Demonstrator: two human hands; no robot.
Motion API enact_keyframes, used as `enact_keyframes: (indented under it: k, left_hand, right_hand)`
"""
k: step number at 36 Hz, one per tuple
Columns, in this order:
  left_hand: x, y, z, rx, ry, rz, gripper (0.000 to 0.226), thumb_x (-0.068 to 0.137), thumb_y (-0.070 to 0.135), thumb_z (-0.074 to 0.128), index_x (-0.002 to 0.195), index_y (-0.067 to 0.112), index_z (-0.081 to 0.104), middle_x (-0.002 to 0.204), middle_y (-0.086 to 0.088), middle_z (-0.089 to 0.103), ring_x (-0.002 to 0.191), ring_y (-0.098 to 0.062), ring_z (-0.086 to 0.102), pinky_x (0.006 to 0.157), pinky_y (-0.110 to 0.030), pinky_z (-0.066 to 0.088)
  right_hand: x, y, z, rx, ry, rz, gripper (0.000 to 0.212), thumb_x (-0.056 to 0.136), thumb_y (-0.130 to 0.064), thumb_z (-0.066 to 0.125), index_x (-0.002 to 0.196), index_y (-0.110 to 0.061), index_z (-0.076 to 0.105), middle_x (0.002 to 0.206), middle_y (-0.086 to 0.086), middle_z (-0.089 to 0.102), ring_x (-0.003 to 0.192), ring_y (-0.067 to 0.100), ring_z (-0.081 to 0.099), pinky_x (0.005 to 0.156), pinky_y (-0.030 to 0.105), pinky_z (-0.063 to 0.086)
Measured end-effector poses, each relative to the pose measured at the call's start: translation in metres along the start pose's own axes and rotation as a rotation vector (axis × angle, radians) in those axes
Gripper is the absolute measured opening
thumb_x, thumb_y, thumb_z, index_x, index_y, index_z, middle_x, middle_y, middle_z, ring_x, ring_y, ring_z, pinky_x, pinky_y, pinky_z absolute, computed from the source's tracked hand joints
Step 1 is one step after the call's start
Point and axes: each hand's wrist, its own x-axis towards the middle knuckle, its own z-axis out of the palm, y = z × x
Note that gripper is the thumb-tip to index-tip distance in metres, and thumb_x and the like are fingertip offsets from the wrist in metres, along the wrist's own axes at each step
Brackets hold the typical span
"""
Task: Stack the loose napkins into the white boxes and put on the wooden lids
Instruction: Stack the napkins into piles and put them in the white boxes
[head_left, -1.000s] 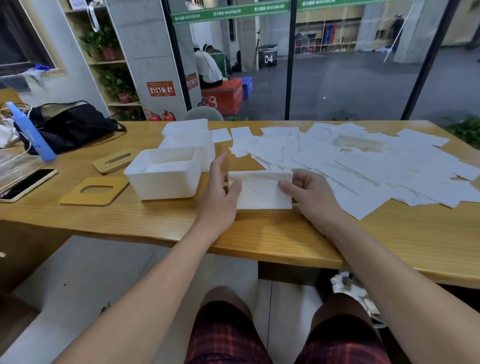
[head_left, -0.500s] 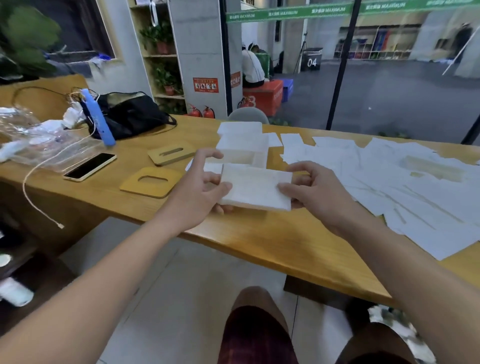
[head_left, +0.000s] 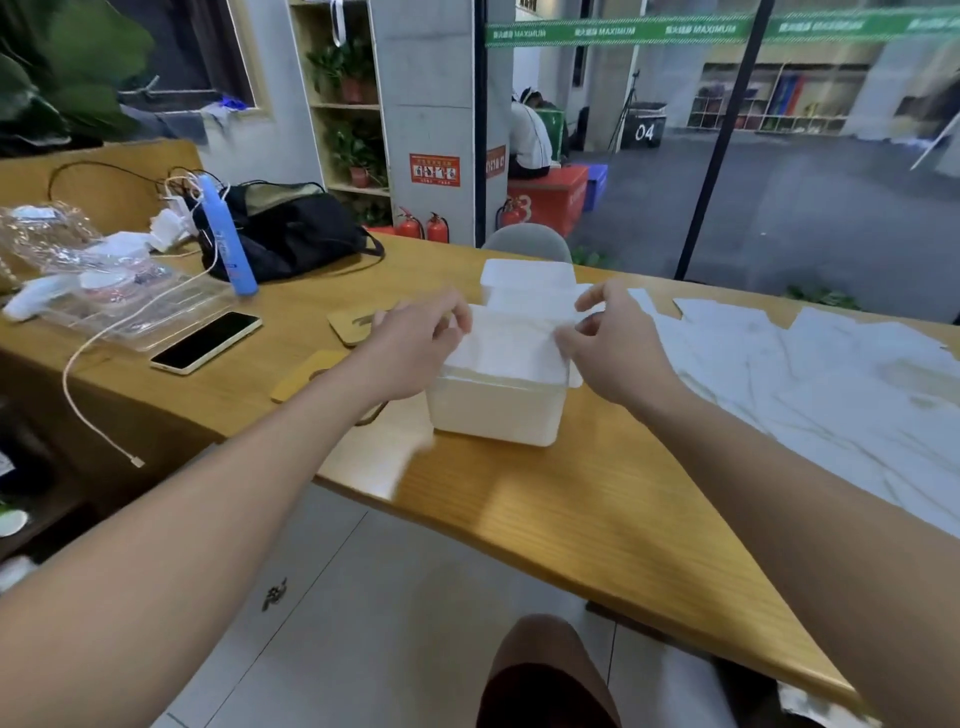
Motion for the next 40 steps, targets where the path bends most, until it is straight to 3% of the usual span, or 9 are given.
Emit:
enact_keyframes:
  k: [5, 11, 15, 18, 21, 26, 31, 36, 40]
  left_hand:
    - [0.007, -0.008, 0.008, 0.186, -0.077, -0.027, 0.032, 0.111, 0.022, 0.026, 0.106, 0.045, 0.047, 0.092, 0.003, 0.061, 0.107, -0.026, 0.044, 0.104, -0.047, 0.036]
    - [0.012, -0.001, 0.009, 0.303, -0.116, -0.018, 0.039, 0.112, 0.008, 0.026, 0.117, 0.039, 0.049, 0.091, -0.002, 0.057, 0.102, -0.021, 0.029, 0.087, -0.041, 0.023]
    - [0.018, 0.002, 0.007, 0.432, -0.203, 0.007, 0.037, 0.115, 0.028, 0.03, 0.127, 0.043, 0.062, 0.094, 0.01, 0.055, 0.113, -0.024, 0.035, 0.097, -0.043, 0.028]
    - [0.018, 0.006, 0.007, 0.583, -0.161, 0.051, 0.036, 0.114, 0.035, 0.036, 0.124, 0.044, 0.069, 0.107, 0.004, 0.056, 0.112, -0.026, 0.039, 0.098, -0.044, 0.033]
    - [0.017, 0.015, 0.005, 0.598, -0.072, 0.137, 0.031, 0.114, 0.034, 0.044, 0.118, 0.041, 0.074, 0.115, 0.005, 0.06, 0.112, -0.024, 0.047, 0.103, -0.046, 0.036]
    - [0.017, 0.017, 0.011, 0.405, -0.178, 0.05, 0.038, 0.107, 0.032, 0.053, 0.073, 0.019, 0.064, 0.078, 0.0, 0.067, 0.079, -0.02, 0.059, 0.109, -0.05, 0.036]
    - [0.017, 0.032, 0.004, 0.367, -0.075, 0.085, 0.037, 0.108, 0.034, 0.053, 0.076, 0.028, 0.068, 0.085, 0.006, 0.071, 0.08, -0.016, 0.061, 0.11, -0.049, 0.037]
    - [0.011, 0.073, 0.013, 0.187, 0.02, 0.202, 0.019, 0.106, 0.035, 0.061, 0.101, 0.032, 0.08, 0.091, 0.018, 0.072, 0.086, -0.005, 0.064, 0.072, -0.032, 0.052]
    - [0.012, 0.11, 0.045, 0.119, 0.022, 0.344, 0.018, 0.105, 0.033, 0.064, 0.1, 0.032, 0.081, 0.088, 0.019, 0.072, 0.085, -0.007, 0.064, 0.076, -0.033, 0.053]
  right_hand:
    - [0.007, 0.006, 0.013, -0.238, -0.027, -0.096, 0.018, 0.1, -0.029, 0.07, 0.116, -0.025, 0.064, 0.084, -0.011, 0.068, 0.081, 0.009, 0.065, 0.084, 0.038, 0.059]
    - [0.012, 0.011, 0.023, -0.438, -0.036, -0.236, 0.009, 0.098, -0.03, 0.068, 0.106, -0.029, 0.066, 0.082, -0.014, 0.069, 0.08, 0.012, 0.064, 0.099, 0.045, 0.054]
    - [0.016, 0.013, 0.017, -0.525, -0.019, -0.299, 0.026, 0.094, -0.04, 0.075, 0.115, -0.025, 0.072, 0.104, -0.01, 0.074, 0.099, 0.019, 0.066, 0.105, 0.044, 0.041]
    - [0.016, 0.01, 0.009, -0.59, 0.049, -0.405, 0.032, 0.089, -0.048, 0.084, 0.113, -0.028, 0.077, 0.12, -0.006, 0.072, 0.115, 0.023, 0.061, 0.103, 0.048, 0.042]
    - [0.016, 0.006, 0.003, -0.462, -0.088, -0.346, 0.025, 0.084, -0.052, 0.087, 0.096, -0.032, 0.079, 0.103, -0.02, 0.07, 0.103, 0.012, 0.061, 0.1, 0.042, 0.044]
    - [0.015, 0.009, 0.004, -0.374, -0.279, -0.242, 0.029, 0.081, -0.049, 0.091, 0.099, -0.028, 0.083, 0.104, -0.016, 0.076, 0.087, -0.003, 0.06, 0.077, 0.02, 0.047]
    - [0.011, 0.016, -0.008, -0.248, -0.181, -0.254, 0.024, 0.083, -0.046, 0.09, 0.101, -0.03, 0.083, 0.102, -0.021, 0.075, 0.083, -0.005, 0.058, 0.079, 0.02, 0.047]
    - [-0.002, 0.028, -0.036, -0.13, -0.143, -0.278, 0.019, 0.086, -0.047, 0.088, 0.1, -0.035, 0.081, 0.097, -0.025, 0.074, 0.092, 0.001, 0.063, 0.074, 0.02, 0.047]
    - [-0.019, 0.052, -0.065, -0.032, -0.111, -0.274, 0.009, 0.09, -0.043, 0.085, 0.095, -0.035, 0.082, 0.092, -0.023, 0.076, 0.091, 0.002, 0.064, 0.075, 0.019, 0.046]
